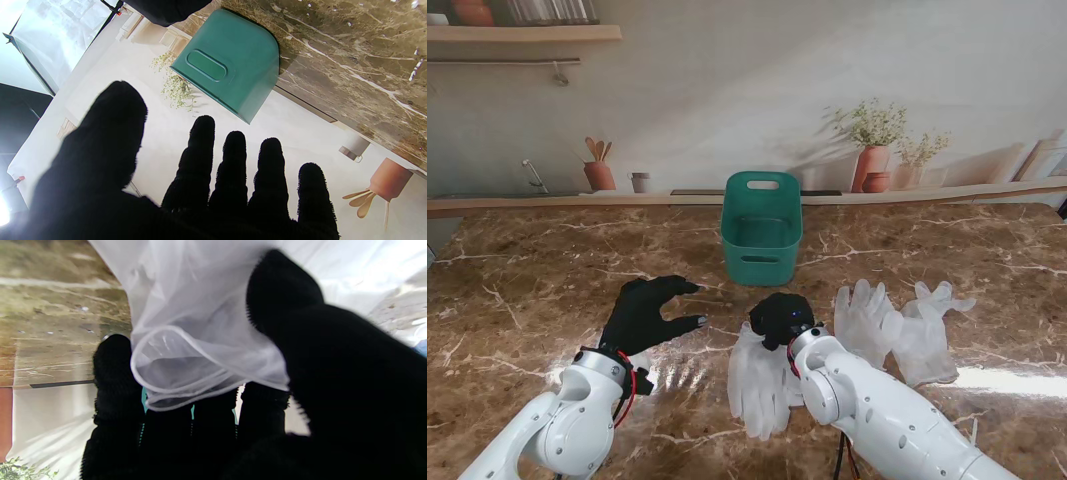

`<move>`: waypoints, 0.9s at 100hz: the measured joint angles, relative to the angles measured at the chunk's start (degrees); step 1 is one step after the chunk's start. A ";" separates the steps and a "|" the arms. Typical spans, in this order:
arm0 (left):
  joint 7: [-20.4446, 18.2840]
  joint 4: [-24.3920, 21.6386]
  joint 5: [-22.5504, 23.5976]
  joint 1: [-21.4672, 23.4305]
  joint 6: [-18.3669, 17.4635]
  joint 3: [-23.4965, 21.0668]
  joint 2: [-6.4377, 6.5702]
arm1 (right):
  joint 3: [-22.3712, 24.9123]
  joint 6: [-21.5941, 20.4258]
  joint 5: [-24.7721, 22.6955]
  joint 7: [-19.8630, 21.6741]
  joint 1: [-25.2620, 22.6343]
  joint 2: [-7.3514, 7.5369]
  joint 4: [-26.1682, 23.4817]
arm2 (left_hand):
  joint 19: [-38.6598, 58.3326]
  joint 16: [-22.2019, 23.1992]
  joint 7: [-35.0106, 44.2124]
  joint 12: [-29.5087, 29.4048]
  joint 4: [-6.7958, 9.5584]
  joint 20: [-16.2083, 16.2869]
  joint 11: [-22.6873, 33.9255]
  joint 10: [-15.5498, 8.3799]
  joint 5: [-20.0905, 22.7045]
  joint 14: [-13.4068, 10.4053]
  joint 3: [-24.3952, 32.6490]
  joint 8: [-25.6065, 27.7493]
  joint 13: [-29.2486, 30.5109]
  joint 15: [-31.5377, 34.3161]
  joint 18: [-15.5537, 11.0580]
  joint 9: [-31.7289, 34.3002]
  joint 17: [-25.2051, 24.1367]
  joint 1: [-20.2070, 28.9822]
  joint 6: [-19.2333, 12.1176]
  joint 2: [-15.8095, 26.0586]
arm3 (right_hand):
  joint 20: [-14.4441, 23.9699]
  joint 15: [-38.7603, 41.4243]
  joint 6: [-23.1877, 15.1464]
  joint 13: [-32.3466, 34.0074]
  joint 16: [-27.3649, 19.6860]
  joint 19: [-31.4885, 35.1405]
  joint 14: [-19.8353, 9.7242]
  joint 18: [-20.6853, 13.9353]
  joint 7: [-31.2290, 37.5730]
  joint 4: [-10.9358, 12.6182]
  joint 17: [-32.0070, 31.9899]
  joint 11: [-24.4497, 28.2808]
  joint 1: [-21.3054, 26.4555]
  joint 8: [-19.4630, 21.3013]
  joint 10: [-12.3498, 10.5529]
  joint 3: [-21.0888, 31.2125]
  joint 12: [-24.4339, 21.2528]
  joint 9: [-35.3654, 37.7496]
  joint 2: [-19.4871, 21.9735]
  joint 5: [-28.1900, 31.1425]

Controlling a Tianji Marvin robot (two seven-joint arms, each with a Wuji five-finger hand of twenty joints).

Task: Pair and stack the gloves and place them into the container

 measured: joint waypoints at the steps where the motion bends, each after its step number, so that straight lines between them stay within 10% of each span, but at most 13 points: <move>1: 0.00 0.00 -0.01 0.00 0.00 -0.01 0.00 | 0.15 -0.11 0.00 -0.01 -0.09 0.00 -0.05 | -0.08 0.00 0.00 0.00 0.00 0.00 0.00 0.00 0.00 0.00 0.00 0.00 0.00 0.00 0.00 0.00 0.00 0.00 0.00 -0.01 | -0.03 0.37 0.04 0.00 0.33 0.00 0.00 0.00 0.00 -0.01 -0.13 0.15 0.46 0.01 0.00 -0.30 0.49 0.00 0.02 0.00; 5: -0.06 -0.01 -0.04 0.01 0.02 -0.04 0.00 | 0.88 -0.61 0.15 -0.16 -0.47 -0.03 -0.27 | -0.41 -0.01 0.08 0.00 0.00 0.00 0.00 0.00 0.00 0.00 0.00 0.00 0.00 0.00 0.00 0.00 0.00 0.00 -0.02 -0.01 | -0.05 0.61 0.08 0.00 1.14 0.00 0.00 0.00 -0.04 -0.01 -0.55 0.28 0.58 0.34 0.00 -0.49 1.06 0.00 0.76 -0.94; 24: -0.70 -0.05 -0.03 0.02 -0.01 -0.24 0.03 | 2.53 -2.18 0.34 -0.18 -1.26 0.14 -1.42 | -0.97 -0.23 0.52 -0.03 0.00 0.00 0.00 -0.12 0.00 -0.01 0.01 0.04 0.00 0.00 0.03 0.00 0.00 0.00 -0.09 -0.01 | -0.11 3.18 13.93 -0.13 4.00 -0.09 -0.31 -0.57 -33.09 0.00 -1.41 6.50 1.43 -32.90 -0.01 -0.37 -3.69 -0.06 1.82 -14.58; 41: -0.82 -0.06 0.20 0.07 -0.16 -0.64 0.04 | 5.23 -1.54 0.01 5.83 -2.95 1.05 -5.92 | -1.28 -0.36 0.59 -0.06 0.00 0.00 -0.02 -0.68 0.86 -0.05 0.01 0.04 0.00 0.00 0.03 0.01 0.00 0.00 -0.54 -0.01 | -0.15 3.91 21.43 -3.85 7.48 -3.91 -0.24 0.11 -33.93 0.02 -4.40 11.19 1.46 -46.39 1.08 -0.31 -5.15 -3.63 4.21 -18.96; 68: -0.61 -0.06 0.50 0.25 -0.32 -1.06 0.05 | 6.13 3.33 -1.91 14.86 -4.74 3.02 -12.95 | -2.06 -0.53 1.21 -0.62 0.00 0.00 -0.69 -0.80 1.52 -0.06 0.01 0.42 0.00 -0.60 0.04 0.02 0.00 0.00 -0.71 -0.01 | -0.23 7.84 23.45 -11.08 14.72 -10.47 0.62 3.23 -26.85 0.12 -10.81 11.43 2.09 -49.68 1.21 -0.23 14.82 -11.17 9.19 -23.52; 90: -0.51 0.01 0.58 0.24 -0.88 -1.12 0.06 | 5.85 4.53 -3.04 8.97 -4.96 2.90 -12.03 | -2.68 -0.57 1.85 -0.62 0.00 0.00 -0.71 -0.93 1.74 -0.08 0.01 0.45 0.00 -0.61 0.06 0.02 0.00 0.01 -1.37 -0.01 | -0.22 12.61 4.08 -10.87 13.26 -10.45 -0.85 4.19 -2.00 0.12 -9.38 14.93 -1.93 -39.35 -0.43 -0.80 18.30 -7.29 11.77 -11.15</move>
